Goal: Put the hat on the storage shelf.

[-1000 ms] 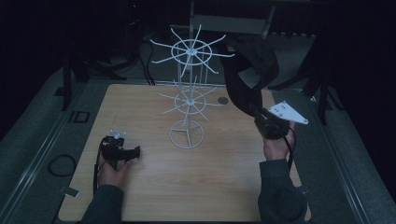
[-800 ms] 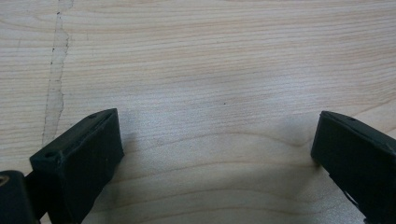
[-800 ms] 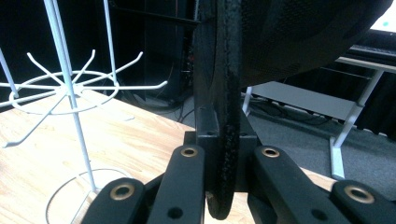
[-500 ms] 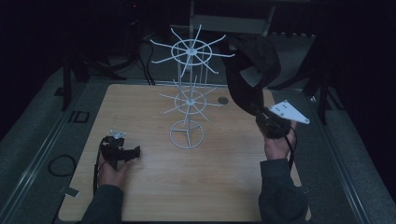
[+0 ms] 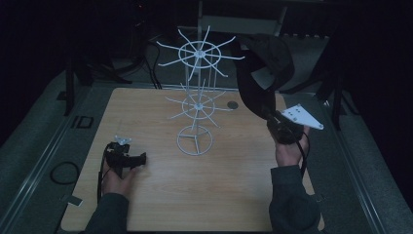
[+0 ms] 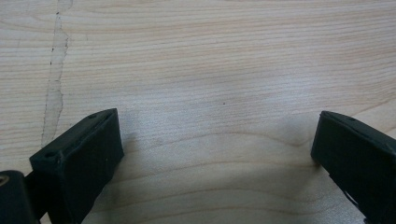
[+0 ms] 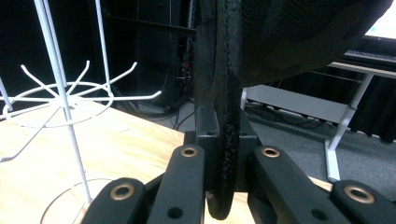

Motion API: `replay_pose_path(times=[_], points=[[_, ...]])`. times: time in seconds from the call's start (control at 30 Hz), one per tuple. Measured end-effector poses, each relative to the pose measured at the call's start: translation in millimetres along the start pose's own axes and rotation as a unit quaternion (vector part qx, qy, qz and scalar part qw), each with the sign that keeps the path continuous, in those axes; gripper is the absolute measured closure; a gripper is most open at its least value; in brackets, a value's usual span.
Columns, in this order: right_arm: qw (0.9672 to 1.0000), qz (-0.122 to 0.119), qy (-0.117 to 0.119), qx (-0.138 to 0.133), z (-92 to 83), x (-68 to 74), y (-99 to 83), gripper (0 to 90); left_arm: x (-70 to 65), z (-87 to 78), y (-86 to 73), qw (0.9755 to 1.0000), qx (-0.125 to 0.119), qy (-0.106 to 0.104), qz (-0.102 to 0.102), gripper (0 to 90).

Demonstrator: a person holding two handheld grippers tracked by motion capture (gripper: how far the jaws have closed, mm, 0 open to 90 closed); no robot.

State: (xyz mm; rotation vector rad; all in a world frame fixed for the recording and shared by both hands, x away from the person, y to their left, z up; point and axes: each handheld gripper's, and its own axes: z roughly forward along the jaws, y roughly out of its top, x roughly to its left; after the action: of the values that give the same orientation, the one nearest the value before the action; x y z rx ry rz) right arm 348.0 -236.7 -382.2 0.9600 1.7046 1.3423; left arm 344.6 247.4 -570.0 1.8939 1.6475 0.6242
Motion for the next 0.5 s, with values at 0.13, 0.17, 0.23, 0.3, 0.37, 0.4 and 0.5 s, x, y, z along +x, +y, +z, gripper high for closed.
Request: replay_pose_path(times=[0.13,0.17,0.23,0.3,0.37,0.4,0.5], points=[[1.0000,-0.003,0.001,-0.002,-0.1,0.6,1.9,86.6,-0.1,0.1,0.0,1.0000,0.000,0.000,-0.001,2.2],[1.0000,-0.003,0.001,-0.002,-0.1,0.6,1.9,86.6,-0.1,0.1,0.0,1.0000,0.000,0.000,-0.001,2.2],[1.0000,-0.003,0.000,-0.003,-0.4,0.8,2.7,86.6,-0.1,0.1,0.0,1.0000,-0.001,0.000,-0.001,2.2],[1.0000,-0.001,0.000,-0.004,-0.5,0.7,3.3,86.6,-0.1,0.0,0.0,1.0000,0.000,0.000,-0.001,2.2],[1.0000,0.001,0.000,-0.006,-0.7,0.5,4.6,86.6,0.0,0.0,0.0,1.0000,0.000,0.000,0.000,2.2],[1.0000,0.000,0.000,-0.008,-0.7,0.6,6.4,86.6,-0.1,0.0,0.0,1.0000,0.000,0.000,-0.001,2.2],[1.0000,-0.002,0.001,-0.010,-0.7,1.6,8.1,86.6,-0.1,0.0,0.0,1.0000,0.000,-0.001,-0.001,2.2]])
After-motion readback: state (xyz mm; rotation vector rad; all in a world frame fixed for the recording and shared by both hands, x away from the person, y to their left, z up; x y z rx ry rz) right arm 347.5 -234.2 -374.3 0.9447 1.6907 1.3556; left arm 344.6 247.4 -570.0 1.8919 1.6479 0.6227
